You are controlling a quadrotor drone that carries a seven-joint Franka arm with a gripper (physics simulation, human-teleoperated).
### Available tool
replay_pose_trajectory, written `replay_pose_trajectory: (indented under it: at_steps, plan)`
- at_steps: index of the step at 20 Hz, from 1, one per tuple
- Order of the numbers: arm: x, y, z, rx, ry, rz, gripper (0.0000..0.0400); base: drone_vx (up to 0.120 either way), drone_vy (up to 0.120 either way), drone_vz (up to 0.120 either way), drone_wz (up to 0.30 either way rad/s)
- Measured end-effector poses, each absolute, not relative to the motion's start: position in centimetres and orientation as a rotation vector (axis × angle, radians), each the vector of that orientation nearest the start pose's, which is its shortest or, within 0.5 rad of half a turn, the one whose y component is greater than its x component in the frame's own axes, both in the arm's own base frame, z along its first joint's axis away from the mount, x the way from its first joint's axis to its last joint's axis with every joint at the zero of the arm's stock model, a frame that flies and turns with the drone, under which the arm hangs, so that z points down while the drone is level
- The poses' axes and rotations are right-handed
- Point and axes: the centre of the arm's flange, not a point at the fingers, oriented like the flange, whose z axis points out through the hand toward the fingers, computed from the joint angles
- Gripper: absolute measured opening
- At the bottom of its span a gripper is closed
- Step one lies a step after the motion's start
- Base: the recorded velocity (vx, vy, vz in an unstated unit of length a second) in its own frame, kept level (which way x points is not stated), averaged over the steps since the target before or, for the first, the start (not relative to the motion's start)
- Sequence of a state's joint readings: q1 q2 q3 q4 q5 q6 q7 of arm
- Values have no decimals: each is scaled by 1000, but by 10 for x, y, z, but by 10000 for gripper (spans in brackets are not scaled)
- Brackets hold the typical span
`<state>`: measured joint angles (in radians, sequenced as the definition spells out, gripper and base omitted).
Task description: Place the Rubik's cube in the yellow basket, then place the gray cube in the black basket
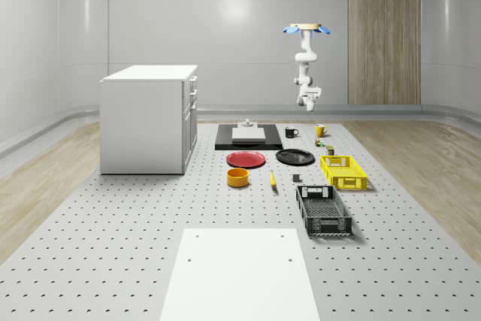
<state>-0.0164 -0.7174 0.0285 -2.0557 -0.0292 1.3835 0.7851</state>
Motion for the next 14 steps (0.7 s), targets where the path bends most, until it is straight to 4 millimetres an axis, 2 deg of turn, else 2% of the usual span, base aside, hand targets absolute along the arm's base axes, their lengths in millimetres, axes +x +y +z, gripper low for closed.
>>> replay_pose_trajectory:
  at_steps: [3,9,14]
  plan:
    - [302,8,691,-2950,1223,-118,400,120,107,0,0]
    - [301,21,689,-3061,1270,-217,400,120,0,0,0]
    - [301,47,679,-3278,1363,-434,400,120,0,0,0]
